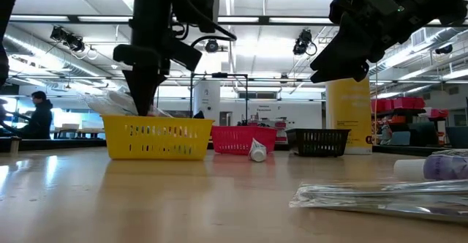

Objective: Pick & Place Travel size toiletries
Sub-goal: Put the orange toothbrush into the yellow bin, then put the white toothpaste into the left black bin

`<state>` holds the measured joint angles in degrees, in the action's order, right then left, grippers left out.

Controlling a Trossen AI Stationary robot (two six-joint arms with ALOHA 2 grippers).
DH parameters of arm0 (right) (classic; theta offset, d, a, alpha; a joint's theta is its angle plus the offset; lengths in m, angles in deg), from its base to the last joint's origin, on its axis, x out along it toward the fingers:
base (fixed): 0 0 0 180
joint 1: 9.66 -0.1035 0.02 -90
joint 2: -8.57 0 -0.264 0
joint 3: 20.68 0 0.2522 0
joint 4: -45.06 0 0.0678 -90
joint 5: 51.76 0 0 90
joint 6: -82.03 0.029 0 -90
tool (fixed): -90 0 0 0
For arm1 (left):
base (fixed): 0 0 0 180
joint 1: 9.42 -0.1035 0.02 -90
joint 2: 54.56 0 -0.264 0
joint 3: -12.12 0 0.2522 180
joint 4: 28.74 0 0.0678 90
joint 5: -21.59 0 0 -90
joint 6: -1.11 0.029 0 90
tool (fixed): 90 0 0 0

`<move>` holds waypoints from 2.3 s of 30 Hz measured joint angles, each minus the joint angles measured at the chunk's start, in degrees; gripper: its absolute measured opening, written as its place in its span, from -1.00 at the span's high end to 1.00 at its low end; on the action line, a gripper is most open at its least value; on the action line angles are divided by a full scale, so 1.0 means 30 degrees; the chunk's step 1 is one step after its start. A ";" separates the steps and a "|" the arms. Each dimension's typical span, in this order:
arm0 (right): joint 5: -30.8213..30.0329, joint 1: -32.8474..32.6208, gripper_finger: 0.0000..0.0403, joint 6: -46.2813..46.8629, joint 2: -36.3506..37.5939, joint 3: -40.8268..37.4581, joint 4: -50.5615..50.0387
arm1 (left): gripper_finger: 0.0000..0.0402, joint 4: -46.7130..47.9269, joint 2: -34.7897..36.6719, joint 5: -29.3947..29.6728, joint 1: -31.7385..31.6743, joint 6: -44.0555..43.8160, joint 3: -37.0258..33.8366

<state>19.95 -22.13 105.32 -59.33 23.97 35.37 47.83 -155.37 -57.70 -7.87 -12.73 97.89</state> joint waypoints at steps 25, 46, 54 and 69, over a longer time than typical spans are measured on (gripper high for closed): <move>-0.0036 0.0005 -0.16 -0.0051 0.0000 0.0000 0.0000 | 0.28 -0.1727 -0.0010 0.0613 0.0790 0.1904 0.3390; 0.0130 0.0000 -0.13 0.0439 0.0000 -0.0006 -0.0390 | 0.29 -0.9741 -0.0974 0.0031 0.0790 -0.8515 0.3371; 0.0145 0.0000 -0.06 0.0717 -0.0205 -0.0007 -0.0430 | 0.30 -1.0903 -0.3209 0.0176 0.0376 -1.0340 0.3439; 0.0160 0.0000 -0.03 0.1027 -0.0350 0.0000 -0.1305 | 0.30 -1.1875 -0.5576 0.0641 -0.0522 -1.2474 0.3424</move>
<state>20.44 -22.13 108.40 -60.37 23.97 31.46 12.21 -172.10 -55.78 -9.44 -50.15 108.16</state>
